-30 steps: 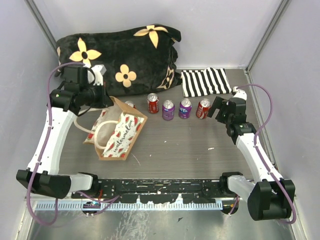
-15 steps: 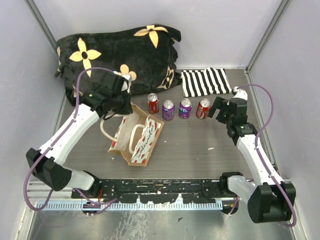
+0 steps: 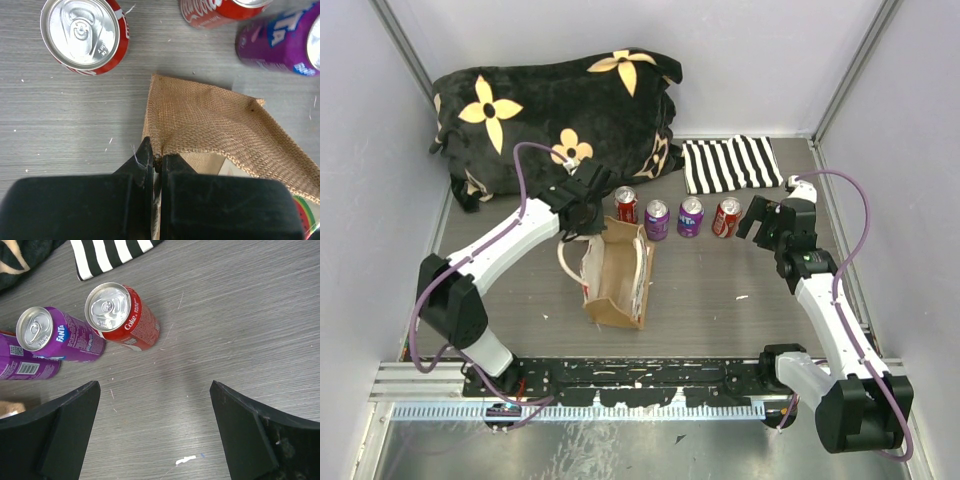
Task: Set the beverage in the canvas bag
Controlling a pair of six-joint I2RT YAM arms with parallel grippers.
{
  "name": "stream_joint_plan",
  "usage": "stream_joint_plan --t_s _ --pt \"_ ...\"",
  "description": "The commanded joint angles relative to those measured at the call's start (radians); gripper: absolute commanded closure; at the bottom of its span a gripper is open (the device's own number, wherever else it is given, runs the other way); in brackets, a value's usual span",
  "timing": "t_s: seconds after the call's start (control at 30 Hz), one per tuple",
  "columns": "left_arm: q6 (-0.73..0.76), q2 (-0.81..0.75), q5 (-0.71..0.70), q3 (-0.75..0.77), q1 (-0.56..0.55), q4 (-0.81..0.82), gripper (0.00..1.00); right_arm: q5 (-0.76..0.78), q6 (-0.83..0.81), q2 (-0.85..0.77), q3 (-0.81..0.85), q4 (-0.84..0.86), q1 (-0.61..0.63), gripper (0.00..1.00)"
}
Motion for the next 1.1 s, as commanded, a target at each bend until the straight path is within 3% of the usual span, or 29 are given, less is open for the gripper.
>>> stream_joint_plan --t_s 0.0,0.4,0.67,0.87,0.93,1.07 --pt "-0.167 0.054 -0.082 0.072 -0.002 -0.028 1.00 0.010 -0.018 -0.021 0.057 0.011 -0.002 0.03" --pt "-0.287 0.078 -0.124 0.089 -0.122 -0.101 1.00 0.024 -0.061 0.004 0.088 -0.012 -0.002 0.02" --pt "-0.356 0.084 -0.233 0.085 -0.125 -0.146 1.00 0.028 -0.057 -0.008 0.067 -0.012 -0.003 0.02" --pt "-0.372 0.088 -0.214 0.068 -0.123 -0.144 1.00 0.030 -0.057 -0.002 0.069 -0.012 -0.004 0.02" --pt "-0.352 0.083 -0.189 0.064 -0.124 -0.122 0.89 0.031 -0.061 0.001 0.071 -0.013 -0.002 0.02" --pt "-0.267 0.063 -0.121 0.059 -0.123 -0.051 0.43 0.028 -0.061 0.005 0.068 -0.010 -0.002 0.02"
